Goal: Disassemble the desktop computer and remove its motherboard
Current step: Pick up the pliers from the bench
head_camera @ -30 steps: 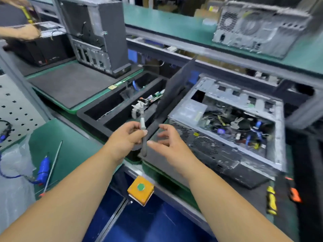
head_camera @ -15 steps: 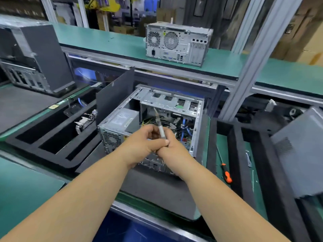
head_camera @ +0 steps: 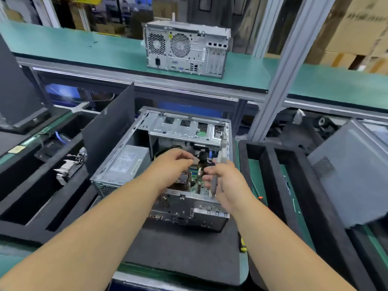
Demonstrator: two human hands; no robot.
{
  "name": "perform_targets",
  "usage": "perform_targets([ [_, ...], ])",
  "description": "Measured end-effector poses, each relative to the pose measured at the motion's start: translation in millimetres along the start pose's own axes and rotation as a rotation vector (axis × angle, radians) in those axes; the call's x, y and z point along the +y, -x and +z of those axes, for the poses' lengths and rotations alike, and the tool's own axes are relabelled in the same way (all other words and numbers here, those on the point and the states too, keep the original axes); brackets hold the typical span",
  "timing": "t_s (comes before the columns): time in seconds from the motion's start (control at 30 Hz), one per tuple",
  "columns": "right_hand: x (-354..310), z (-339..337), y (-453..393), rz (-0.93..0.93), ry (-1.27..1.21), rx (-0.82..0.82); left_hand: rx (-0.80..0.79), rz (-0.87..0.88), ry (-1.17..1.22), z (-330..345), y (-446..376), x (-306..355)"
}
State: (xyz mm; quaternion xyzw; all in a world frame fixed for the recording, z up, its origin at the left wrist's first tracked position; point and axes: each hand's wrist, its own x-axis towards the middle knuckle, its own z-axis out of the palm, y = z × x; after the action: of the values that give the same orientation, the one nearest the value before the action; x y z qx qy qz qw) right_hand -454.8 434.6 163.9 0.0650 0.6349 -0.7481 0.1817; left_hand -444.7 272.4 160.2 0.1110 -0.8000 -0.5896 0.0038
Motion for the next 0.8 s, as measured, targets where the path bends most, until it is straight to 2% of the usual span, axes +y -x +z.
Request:
perform_targets([
  [0.07, -3.1, 0.5, -7.3, -0.005, -0.056, 0.021, -0.033, -0.048, -0.013, -2.5, -23.3, -7.6],
  [0.17, 0.3, 1.7, -18.6, -0.006, -0.05, 0.068, -0.139, -0.065, -0.212, 1.2, -57.7, -15.8],
  [0.33, 12.2, 7.7, -30.1, -0.001, 0.012, 0.178, -0.383, 0.026, -0.608, 20.5, -100.6, -9.1],
  [0.47, 11.2, 14.8, -29.1, 0.024, 0.023, 0.231, -0.604, 0.094, -0.683, 37.7, -119.2, -11.7],
  [0.53, 10.3, 15.5, -26.3, 0.027, 0.019, 0.238, -0.607, 0.142, -0.698, 42.1, -124.5, -18.3],
  [0.67, 4.2, 20.7, -18.9, 0.017, -0.012, 0.24, -0.498, 0.198, -0.627, 41.6, -131.1, -32.3],
  [0.8, -1.2, 25.4, -17.8, 0.051, 0.002, 0.265, -0.466, 0.167, -0.575, 36.2, -133.2, -37.6],
])
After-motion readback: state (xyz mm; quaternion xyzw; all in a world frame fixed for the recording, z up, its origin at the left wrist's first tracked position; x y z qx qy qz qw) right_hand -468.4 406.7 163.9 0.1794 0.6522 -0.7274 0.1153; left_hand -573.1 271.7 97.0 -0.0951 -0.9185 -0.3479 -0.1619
